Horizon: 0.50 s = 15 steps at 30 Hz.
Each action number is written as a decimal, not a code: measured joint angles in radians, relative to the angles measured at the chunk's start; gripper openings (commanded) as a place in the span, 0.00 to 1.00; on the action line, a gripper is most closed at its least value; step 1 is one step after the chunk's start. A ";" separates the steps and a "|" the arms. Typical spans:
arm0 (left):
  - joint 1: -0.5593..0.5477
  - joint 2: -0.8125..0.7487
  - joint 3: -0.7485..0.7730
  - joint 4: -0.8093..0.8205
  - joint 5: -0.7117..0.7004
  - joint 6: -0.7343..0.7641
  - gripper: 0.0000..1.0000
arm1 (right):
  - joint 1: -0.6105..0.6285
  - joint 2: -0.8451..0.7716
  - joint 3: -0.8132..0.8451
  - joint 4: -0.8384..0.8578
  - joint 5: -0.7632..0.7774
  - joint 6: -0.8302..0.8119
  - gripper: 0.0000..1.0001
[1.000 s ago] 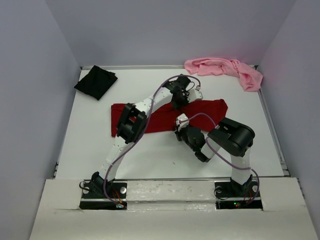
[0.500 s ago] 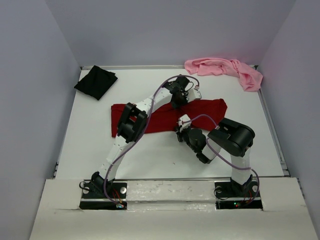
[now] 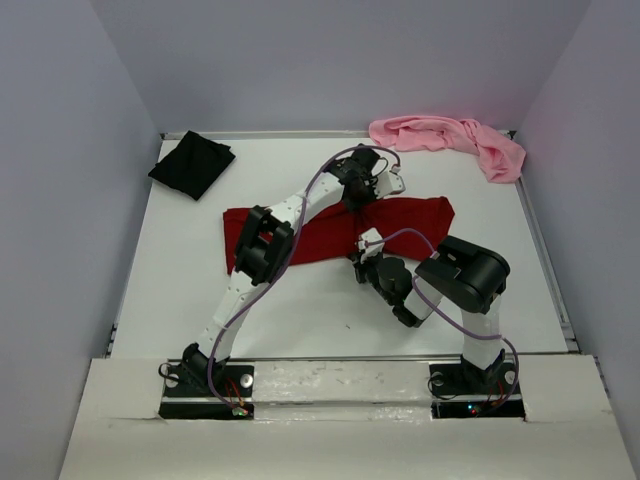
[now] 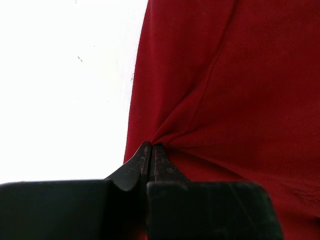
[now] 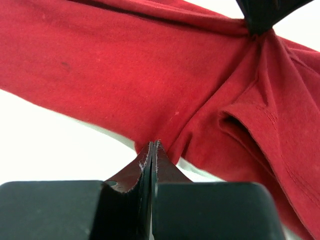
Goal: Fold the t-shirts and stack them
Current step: Fold the tshirt
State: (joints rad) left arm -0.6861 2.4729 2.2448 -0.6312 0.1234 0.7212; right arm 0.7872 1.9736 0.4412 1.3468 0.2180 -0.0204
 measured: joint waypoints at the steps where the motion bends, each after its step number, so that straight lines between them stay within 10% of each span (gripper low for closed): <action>1: 0.000 0.000 0.004 0.002 -0.002 0.002 0.08 | 0.000 0.000 0.000 0.000 0.000 0.001 0.00; 7: 0.001 0.001 0.011 0.016 -0.009 0.018 0.26 | 0.001 0.001 0.000 0.002 0.000 0.002 0.00; 9: 0.001 0.004 0.015 0.027 -0.014 0.031 0.55 | 0.002 0.003 0.000 0.005 0.000 0.002 0.00; 10: 0.002 0.008 0.021 0.042 -0.021 0.037 0.98 | 0.003 0.003 0.000 0.006 0.000 0.002 0.00; 15: 0.012 0.015 0.032 0.075 -0.032 0.042 0.99 | 0.007 0.004 0.000 0.007 0.000 0.003 0.00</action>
State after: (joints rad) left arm -0.6739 2.4878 2.2772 -0.5564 0.0917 0.7628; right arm 0.7944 1.9774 0.4412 1.3537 0.2180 -0.0177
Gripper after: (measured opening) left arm 0.987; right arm 0.009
